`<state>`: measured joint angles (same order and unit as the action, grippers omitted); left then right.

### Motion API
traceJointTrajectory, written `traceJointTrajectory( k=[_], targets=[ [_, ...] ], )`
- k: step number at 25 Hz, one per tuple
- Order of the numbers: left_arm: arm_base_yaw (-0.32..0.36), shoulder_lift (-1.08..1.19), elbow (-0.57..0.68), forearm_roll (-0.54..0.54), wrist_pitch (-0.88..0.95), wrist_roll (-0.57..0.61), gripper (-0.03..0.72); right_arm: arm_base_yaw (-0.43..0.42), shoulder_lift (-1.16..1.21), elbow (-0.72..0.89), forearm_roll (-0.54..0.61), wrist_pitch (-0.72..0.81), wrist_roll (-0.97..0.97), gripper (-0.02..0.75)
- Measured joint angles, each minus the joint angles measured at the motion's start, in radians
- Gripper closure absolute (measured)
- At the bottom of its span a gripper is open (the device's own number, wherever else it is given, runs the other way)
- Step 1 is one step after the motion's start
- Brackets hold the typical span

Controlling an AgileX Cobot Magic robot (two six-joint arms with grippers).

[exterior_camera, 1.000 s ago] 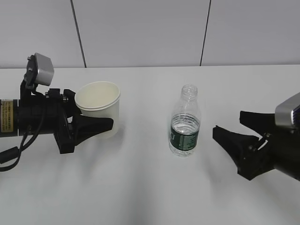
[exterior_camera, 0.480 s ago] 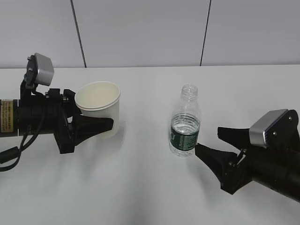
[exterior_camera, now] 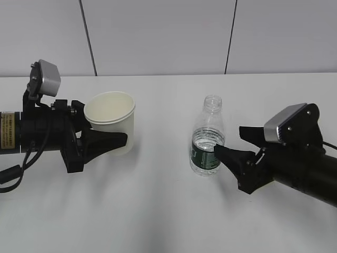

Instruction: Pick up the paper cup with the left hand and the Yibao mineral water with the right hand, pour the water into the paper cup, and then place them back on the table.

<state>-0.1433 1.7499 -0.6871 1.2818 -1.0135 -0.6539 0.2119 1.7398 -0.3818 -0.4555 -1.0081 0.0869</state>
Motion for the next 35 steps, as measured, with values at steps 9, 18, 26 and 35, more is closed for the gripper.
traceJointTrajectory(
  k=[9, 18, 26, 35],
  targets=[
    [0.0, 0.0, 0.0, 0.0, 0.0, 0.0, 0.252, 0.0, 0.004, -0.109, -0.034, 0.128, 0.026, 0.146],
    [0.0, 0.0, 0.0, 0.0, 0.001, 0.0, 0.252, 0.003, 0.008, -0.192, -0.171, 0.255, 0.116, 0.094],
    [0.0, 0.0, 0.0, 0.0, 0.001, 0.0, 0.252, 0.003, 0.059, -0.245, -0.196, 0.27, 0.161, 0.081],
    [0.0, 0.0, 0.0, 0.0, 0.001, 0.0, 0.252, 0.003, 0.094, -0.266, -0.206, 0.266, 0.172, 0.081]
  ],
)
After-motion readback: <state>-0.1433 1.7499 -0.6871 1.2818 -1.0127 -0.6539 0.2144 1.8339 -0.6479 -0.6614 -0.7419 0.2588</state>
